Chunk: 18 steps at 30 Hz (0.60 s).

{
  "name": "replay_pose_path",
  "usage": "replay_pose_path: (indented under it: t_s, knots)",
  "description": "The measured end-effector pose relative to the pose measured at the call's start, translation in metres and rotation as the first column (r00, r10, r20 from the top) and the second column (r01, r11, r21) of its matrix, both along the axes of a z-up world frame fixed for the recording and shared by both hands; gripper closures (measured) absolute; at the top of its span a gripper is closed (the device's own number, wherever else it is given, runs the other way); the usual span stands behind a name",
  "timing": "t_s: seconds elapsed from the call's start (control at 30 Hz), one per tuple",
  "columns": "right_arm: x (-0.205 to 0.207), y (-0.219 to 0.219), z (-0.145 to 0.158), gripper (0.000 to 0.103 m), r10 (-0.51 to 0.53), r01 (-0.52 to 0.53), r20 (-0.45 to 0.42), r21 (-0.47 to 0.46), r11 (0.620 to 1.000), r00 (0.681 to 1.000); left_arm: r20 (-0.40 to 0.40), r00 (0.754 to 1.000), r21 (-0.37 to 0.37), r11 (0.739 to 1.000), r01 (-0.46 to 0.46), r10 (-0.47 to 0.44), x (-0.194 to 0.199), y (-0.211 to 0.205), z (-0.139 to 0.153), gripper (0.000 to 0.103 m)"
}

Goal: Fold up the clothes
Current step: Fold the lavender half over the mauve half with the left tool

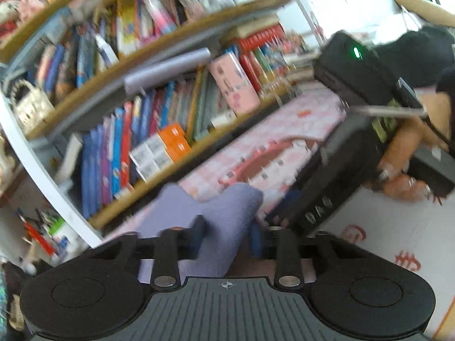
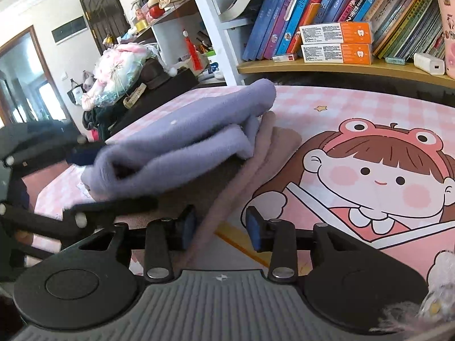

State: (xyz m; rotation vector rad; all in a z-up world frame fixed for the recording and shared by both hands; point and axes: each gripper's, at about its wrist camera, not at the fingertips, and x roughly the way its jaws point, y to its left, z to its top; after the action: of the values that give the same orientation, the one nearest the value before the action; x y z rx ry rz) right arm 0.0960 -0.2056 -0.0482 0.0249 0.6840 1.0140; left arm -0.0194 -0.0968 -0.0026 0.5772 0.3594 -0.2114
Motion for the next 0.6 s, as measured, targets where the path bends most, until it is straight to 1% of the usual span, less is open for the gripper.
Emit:
replay_pose_path:
  t_s: [0.1, 0.13, 0.17, 0.2, 0.27, 0.3, 0.37, 0.4, 0.43, 0.5, 0.53, 0.6]
  knots:
    - [-0.001, 0.000, 0.000, 0.068, 0.000, 0.000, 0.007, -0.006, 1.000, 1.000, 0.083, 0.996, -0.085, 0.996, -0.034, 0.041, -0.007, 0.013, 0.017, 0.090]
    - [-0.001, 0.000, 0.000, 0.068, 0.000, 0.000, 0.006, -0.005, 1.000, 1.000, 0.079, 0.996, -0.108, 0.994, -0.031, 0.040, -0.007, 0.016, 0.020, 0.090]
    - [-0.001, 0.001, 0.000, 0.068, 0.001, -0.001, 0.006, -0.005, 1.000, 1.000, 0.035, 0.999, -0.101, 0.995, -0.011, 0.015, -0.006, 0.015, 0.018, 0.090]
    - [0.000, 0.001, 0.000, 0.068, 0.001, -0.001, 0.006, -0.004, 1.000, 1.000, -0.017, 1.000, -0.063, 0.998, 0.013, -0.014, -0.004, 0.011, 0.011, 0.090]
    - [0.000, 0.001, 0.000, 0.068, 0.001, -0.001, 0.003, -0.002, 1.000, 1.000, -0.091, 0.995, 0.003, 0.999, 0.049, -0.049, -0.002, 0.004, -0.004, 0.089]
    - [0.000, 0.000, 0.000, 0.068, 0.001, -0.001, 0.001, 0.000, 1.000, 1.000, -0.127, 0.990, 0.011, 0.998, 0.055, -0.053, 0.000, 0.003, -0.010, 0.089]
    - [0.003, -0.003, 0.000, 0.066, -0.029, 0.030, -0.012, 0.024, 0.999, 0.999, -0.150, 0.988, -0.038, 0.998, 0.041, -0.046, 0.004, 0.009, -0.011, 0.089]
    - [0.004, -0.004, 0.000, 0.065, -0.044, 0.045, -0.019, 0.035, 0.998, 0.999, -0.154, 0.987, -0.068, 0.997, 0.036, -0.046, 0.005, 0.013, -0.008, 0.089]
    - [0.005, -0.005, 0.000, 0.063, -0.059, 0.060, -0.026, 0.047, 0.997, 0.998, -0.144, 0.988, -0.082, 0.996, 0.035, -0.046, 0.004, 0.015, -0.005, 0.089]
    - [0.004, -0.005, 0.004, 0.063, -0.093, 0.092, 0.018, 0.056, 0.994, 0.995, -0.119, 0.992, -0.113, 0.993, 0.033, -0.046, 0.001, 0.020, 0.003, 0.089]
    - [0.005, -0.003, 0.006, 0.061, -0.096, 0.094, 0.031, 0.065, 0.993, 0.995, -0.105, 0.993, -0.130, 0.991, 0.032, -0.046, 0.000, 0.024, 0.007, 0.089]
    - [0.012, -0.001, 0.011, 0.053, -0.109, 0.106, 0.028, 0.087, 0.991, 0.994, -0.102, 0.994, -0.164, 0.986, 0.031, -0.048, 0.001, 0.030, 0.015, 0.089]
